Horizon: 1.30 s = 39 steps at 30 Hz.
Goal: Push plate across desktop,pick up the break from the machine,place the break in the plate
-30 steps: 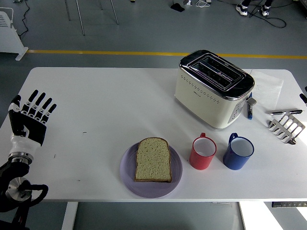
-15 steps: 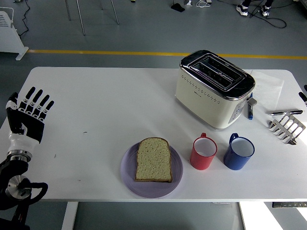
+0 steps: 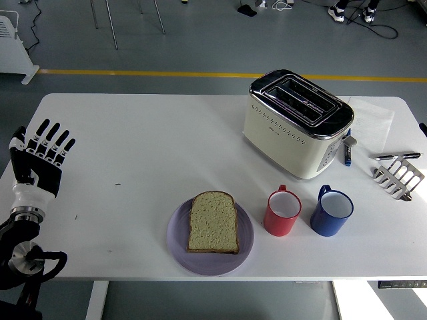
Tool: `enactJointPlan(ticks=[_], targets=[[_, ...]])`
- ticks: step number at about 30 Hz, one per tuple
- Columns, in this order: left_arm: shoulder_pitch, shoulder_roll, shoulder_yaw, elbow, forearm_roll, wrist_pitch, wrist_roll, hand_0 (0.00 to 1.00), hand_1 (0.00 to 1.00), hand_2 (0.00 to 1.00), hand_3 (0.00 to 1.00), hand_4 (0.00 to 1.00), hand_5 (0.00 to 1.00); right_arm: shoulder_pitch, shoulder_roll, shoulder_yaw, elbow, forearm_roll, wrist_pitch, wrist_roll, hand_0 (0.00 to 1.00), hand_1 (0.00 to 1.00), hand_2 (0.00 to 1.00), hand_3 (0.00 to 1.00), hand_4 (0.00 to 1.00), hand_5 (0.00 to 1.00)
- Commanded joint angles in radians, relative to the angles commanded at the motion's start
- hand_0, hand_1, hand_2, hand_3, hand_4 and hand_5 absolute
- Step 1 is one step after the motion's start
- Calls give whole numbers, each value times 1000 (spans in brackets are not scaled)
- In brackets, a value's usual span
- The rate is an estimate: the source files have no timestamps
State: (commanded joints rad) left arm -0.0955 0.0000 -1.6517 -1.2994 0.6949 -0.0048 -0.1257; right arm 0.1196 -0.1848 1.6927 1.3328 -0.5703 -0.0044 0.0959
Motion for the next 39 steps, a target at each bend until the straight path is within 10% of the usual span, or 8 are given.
enactJointPlan(ticks=[39], targets=[[2,0,6,4,4,-3,2,757,782,828,792,592,998,-1,3,-1,-9,11,-4,0,827,768,766,750,498,512]])
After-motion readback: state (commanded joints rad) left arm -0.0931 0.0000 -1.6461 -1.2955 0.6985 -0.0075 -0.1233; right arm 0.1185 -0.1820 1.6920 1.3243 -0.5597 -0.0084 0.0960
